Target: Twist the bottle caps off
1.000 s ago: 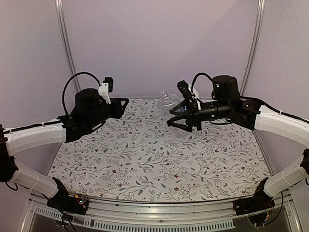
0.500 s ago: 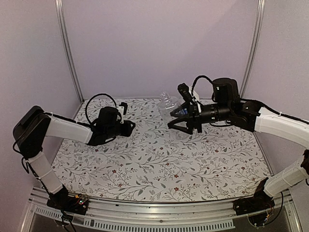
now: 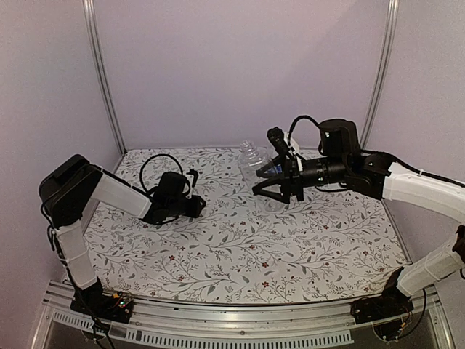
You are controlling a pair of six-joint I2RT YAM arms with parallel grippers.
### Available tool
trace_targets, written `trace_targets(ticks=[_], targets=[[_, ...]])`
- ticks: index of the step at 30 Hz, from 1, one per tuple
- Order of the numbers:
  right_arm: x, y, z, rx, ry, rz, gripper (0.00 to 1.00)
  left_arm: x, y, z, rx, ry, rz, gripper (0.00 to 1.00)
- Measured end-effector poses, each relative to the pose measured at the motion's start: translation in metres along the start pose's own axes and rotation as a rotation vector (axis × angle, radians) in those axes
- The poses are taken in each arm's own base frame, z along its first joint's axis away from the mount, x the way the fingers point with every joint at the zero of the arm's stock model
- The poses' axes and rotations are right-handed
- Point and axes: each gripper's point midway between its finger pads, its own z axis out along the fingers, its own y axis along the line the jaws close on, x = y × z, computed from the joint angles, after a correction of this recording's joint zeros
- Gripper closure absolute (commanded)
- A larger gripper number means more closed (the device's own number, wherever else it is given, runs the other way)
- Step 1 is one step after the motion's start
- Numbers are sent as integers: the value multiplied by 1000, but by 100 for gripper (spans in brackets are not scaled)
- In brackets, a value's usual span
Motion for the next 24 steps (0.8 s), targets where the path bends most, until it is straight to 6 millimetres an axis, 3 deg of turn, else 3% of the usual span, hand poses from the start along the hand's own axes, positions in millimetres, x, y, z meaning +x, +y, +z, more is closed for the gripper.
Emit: trace_targets(ticks=[7, 17, 20, 24], targets=[[6, 0, 1, -1, 7, 6, 39, 10, 2, 6, -4, 28, 2, 74], [6, 0, 1, 0, 8, 13, 39, 10, 0, -1, 12, 34, -7, 30], [7, 0, 2, 0, 7, 13, 39, -1, -3, -10, 19, 14, -14, 25], [11, -1, 2, 4, 11, 22, 38, -30, -11, -34, 48, -49, -32, 22]])
